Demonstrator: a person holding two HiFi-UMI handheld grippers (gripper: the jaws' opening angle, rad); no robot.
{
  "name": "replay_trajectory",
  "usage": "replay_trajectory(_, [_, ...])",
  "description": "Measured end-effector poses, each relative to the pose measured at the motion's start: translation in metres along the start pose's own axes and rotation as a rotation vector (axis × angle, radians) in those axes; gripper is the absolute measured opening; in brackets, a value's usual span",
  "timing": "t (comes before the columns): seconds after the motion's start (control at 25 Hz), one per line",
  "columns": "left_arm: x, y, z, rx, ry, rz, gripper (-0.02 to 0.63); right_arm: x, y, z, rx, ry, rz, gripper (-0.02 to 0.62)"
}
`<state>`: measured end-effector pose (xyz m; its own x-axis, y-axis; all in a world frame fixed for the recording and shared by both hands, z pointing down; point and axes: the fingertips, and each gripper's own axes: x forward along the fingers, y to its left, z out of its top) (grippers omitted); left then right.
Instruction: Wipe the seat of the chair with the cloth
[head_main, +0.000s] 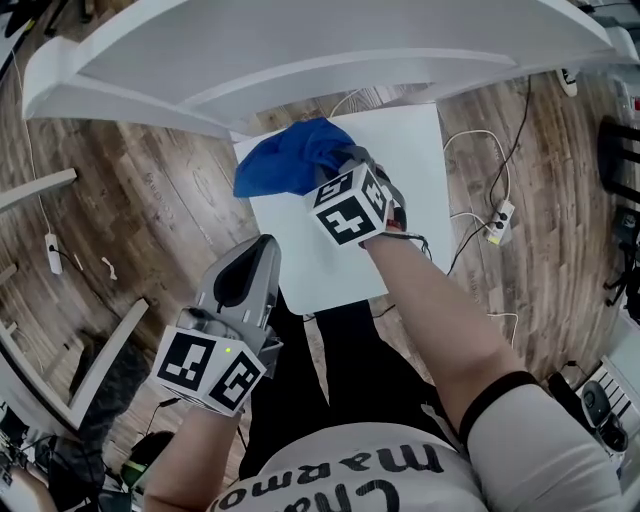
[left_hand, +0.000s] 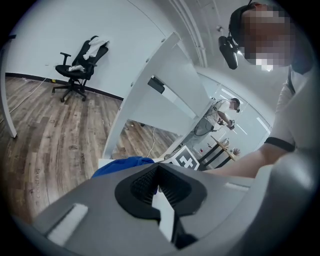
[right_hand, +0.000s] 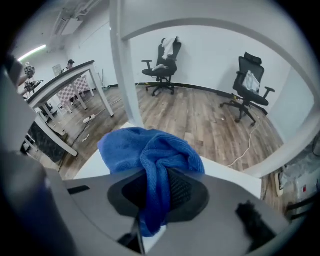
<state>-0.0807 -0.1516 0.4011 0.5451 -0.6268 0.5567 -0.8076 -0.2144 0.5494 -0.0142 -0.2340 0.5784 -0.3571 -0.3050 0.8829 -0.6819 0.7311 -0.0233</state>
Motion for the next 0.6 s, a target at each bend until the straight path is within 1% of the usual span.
replay_trajectory(0.28, [0.016,-0.011,0.003,0.005,0.013,-0.02,0.006,-0.025,-0.075,-0.046,0.142,0.039,-0.115,0.08])
replay_trajectory(0.44, [0.025,-0.021,0.004,0.012,0.025,-0.032,0.006,-0.035,-0.106,-0.066,0.227,0.045,-0.153,0.08])
replay_trajectory(0.6, [0.031,-0.031,0.004,0.023,0.032,-0.04,0.006,-0.048,-0.134,-0.09,0.273,0.069,-0.2,0.08])
